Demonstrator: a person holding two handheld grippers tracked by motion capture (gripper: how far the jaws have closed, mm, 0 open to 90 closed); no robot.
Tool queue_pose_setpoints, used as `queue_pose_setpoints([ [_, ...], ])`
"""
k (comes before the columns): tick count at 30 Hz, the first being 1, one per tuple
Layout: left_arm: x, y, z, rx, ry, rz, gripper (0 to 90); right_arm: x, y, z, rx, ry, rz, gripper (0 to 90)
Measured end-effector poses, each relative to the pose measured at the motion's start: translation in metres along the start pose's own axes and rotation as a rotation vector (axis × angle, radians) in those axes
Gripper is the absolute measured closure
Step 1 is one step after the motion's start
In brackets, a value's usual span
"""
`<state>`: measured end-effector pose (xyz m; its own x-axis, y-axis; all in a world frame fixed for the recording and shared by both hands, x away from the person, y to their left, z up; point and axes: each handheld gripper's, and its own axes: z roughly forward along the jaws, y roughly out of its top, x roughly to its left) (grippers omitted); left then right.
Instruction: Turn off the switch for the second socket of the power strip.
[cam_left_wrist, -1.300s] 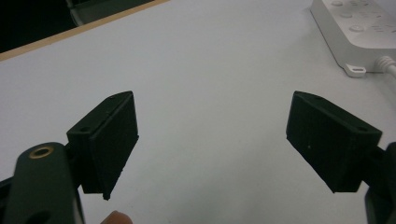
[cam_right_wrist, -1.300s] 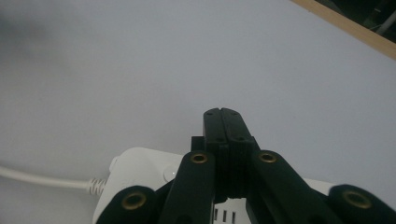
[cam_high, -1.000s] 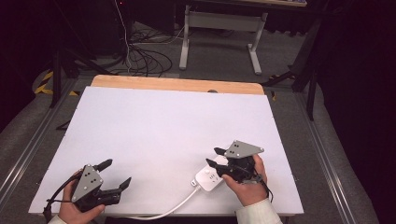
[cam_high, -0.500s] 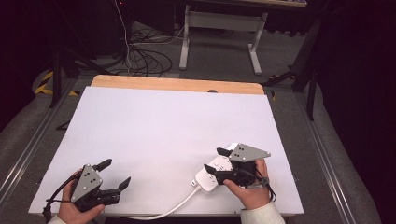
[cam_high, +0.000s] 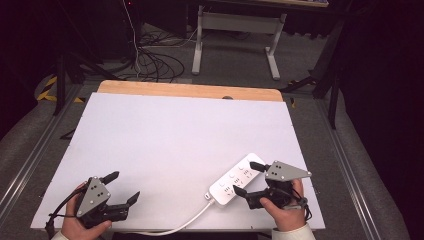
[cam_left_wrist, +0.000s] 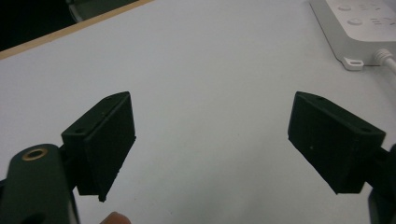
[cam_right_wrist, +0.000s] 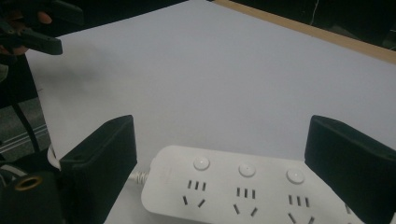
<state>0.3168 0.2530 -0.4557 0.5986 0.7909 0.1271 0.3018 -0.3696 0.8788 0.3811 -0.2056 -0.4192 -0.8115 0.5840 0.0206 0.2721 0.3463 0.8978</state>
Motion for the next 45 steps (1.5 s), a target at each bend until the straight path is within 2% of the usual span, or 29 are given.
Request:
queue_pose_setpoints([
  [2, 0.000, 0.000, 0.000, 0.005, -0.004, -0.002, 14.5, -0.003, -0.006, -0.002, 0.001, 0.004, -0.006, 7.8],
  [8, 0.001, 0.000, 0.000, 0.007, -0.007, -0.008, 13.2, -0.011, -0.026, -0.007, 0.011, -0.006, 0.016, 6.7],
  [18, 0.002, 0.000, -0.002, 0.006, 0.000, -0.010, 12.7, -0.016, -0.048, -0.011, 0.023, -0.008, 0.029, 6.7],
  [24, 0.001, -0.001, -0.001, 0.010, 0.007, 0.014, 12.3, -0.019, -0.060, -0.012, 0.028, -0.015, 0.047, 6.7],
  [27, 0.002, -0.002, 0.000, 0.012, 0.004, 0.012, 12.2, -0.019, -0.070, -0.011, 0.029, -0.021, 0.062, 6.7],
  [32, 0.002, -0.003, 0.001, 0.020, 0.000, 0.008, 12.1, -0.019, -0.084, -0.010, 0.077, -0.019, 0.078, 6.7],
  [35, 0.003, -0.005, 0.001, 0.028, -0.010, -0.007, 11.5, -0.018, -0.088, -0.008, 0.081, -0.025, 0.086, 6.7],
  [40, 0.006, -0.008, -0.001, 0.030, -0.028, -0.043, 11.4, -0.016, -0.085, -0.007, 0.064, -0.034, 0.072, 6.7],
  [45, 0.006, -0.007, 0.003, 0.025, -0.034, -0.047, 11.5, -0.021, -0.088, -0.010, 0.070, -0.030, 0.088, 6.7],
])
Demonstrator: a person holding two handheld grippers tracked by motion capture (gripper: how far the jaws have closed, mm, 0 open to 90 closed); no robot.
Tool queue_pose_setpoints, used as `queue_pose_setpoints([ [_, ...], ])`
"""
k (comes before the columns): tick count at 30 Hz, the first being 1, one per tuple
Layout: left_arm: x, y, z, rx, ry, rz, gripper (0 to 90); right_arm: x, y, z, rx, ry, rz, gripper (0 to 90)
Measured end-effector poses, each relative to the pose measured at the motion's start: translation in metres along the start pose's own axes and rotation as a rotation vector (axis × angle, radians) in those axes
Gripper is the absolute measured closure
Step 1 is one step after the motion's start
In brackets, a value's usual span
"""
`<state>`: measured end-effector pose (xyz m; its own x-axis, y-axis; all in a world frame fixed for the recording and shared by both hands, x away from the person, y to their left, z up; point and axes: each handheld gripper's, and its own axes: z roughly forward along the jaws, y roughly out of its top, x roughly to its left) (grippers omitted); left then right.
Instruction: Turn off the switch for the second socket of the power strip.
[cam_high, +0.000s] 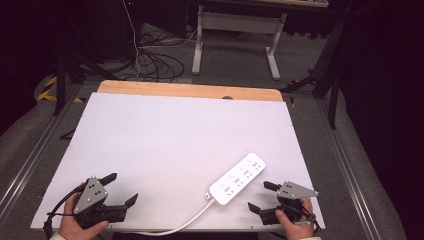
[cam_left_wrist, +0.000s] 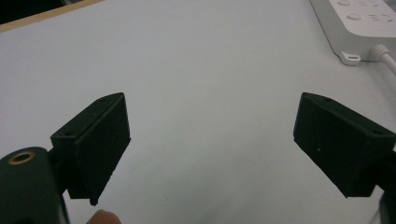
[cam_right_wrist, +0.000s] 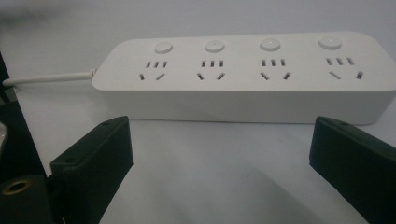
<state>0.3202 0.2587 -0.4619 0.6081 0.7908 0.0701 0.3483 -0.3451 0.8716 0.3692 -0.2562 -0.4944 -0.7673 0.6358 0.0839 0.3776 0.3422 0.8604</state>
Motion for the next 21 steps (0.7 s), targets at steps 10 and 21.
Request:
queue_pose_setpoints([
  [10, -0.0007, 0.0006, -0.0001, -0.017, 0.020, 0.024, 11.8, 0.0013, 0.0017, -0.0032, -0.008, -0.015, -0.027, 6.6],
  [21, -0.0006, 0.0006, -0.0002, -0.016, 0.027, 0.028, 11.9, 0.0035, 0.0024, -0.0010, 0.009, -0.010, -0.047, 6.6],
])
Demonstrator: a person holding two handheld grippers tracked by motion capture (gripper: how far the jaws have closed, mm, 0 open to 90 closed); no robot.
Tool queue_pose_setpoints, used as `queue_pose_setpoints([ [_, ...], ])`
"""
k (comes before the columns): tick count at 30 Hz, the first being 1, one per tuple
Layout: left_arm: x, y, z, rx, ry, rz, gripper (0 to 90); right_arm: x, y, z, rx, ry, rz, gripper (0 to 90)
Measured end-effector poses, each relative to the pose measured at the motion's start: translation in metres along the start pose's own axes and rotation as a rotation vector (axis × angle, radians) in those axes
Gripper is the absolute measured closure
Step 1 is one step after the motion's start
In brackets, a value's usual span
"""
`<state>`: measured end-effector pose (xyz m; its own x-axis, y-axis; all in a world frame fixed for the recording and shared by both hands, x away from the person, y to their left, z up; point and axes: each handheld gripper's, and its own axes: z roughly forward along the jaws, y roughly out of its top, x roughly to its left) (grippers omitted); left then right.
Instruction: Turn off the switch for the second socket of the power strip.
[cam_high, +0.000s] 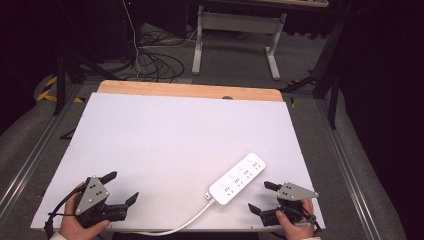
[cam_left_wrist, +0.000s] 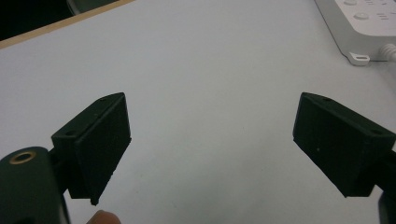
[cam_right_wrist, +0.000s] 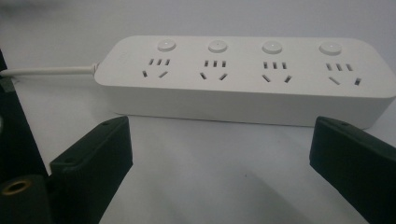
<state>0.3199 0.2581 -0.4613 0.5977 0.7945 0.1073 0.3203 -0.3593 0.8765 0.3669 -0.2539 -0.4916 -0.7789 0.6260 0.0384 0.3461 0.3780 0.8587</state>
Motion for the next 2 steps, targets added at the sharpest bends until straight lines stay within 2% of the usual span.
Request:
queue_pose_setpoints([
  [2, 0.0002, 0.0001, 0.0001, 0.000, -0.001, 0.000, 11.9, 0.0000, 0.0001, -0.0003, 0.001, -0.004, -0.002, 6.6],
])
